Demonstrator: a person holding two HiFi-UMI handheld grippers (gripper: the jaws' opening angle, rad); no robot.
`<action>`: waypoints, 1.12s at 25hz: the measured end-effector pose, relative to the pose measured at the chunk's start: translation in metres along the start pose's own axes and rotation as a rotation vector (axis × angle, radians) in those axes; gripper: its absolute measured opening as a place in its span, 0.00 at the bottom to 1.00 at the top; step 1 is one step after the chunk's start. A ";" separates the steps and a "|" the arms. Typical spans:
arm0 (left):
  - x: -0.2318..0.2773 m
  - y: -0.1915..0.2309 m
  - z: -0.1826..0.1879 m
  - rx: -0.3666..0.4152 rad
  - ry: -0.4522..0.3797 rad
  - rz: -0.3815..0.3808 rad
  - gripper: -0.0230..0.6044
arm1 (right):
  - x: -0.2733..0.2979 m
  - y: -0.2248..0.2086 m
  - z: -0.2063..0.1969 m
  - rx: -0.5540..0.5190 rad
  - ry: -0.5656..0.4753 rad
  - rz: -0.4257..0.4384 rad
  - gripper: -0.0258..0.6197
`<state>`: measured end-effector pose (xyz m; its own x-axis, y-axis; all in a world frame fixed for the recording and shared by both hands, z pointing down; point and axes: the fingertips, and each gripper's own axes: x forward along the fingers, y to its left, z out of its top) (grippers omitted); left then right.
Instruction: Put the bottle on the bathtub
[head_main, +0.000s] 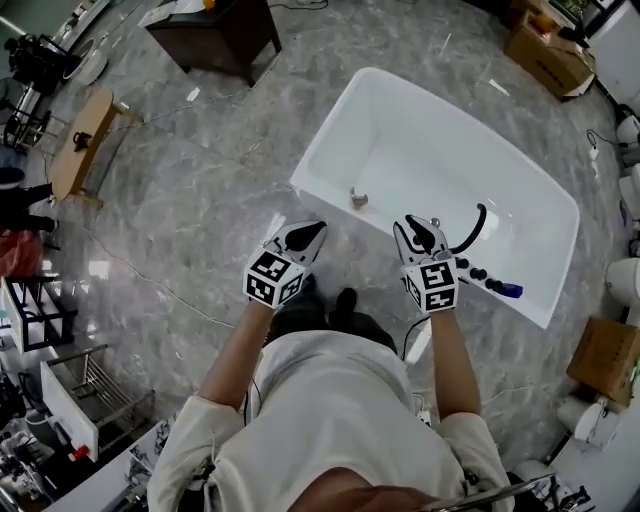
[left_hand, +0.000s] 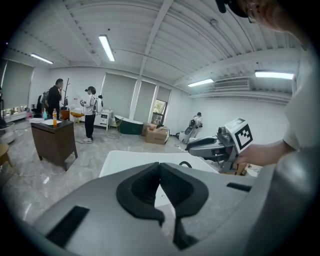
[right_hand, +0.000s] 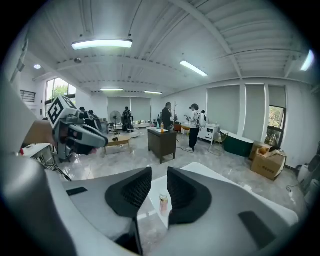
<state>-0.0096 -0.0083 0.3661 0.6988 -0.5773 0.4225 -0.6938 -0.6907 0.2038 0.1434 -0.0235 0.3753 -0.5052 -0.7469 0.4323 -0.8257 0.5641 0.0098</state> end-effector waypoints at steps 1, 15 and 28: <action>-0.006 -0.002 0.006 0.005 -0.012 0.001 0.05 | -0.006 0.003 0.008 -0.005 -0.012 0.000 0.21; -0.096 -0.003 0.067 0.081 -0.147 -0.018 0.05 | -0.069 0.043 0.094 0.051 -0.157 -0.056 0.13; -0.125 0.027 0.082 0.077 -0.167 -0.037 0.05 | -0.085 0.061 0.121 0.088 -0.204 -0.068 0.09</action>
<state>-0.1014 0.0097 0.2459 0.7469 -0.6111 0.2621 -0.6566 -0.7401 0.1455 0.1057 0.0316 0.2306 -0.4805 -0.8430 0.2420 -0.8738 0.4837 -0.0499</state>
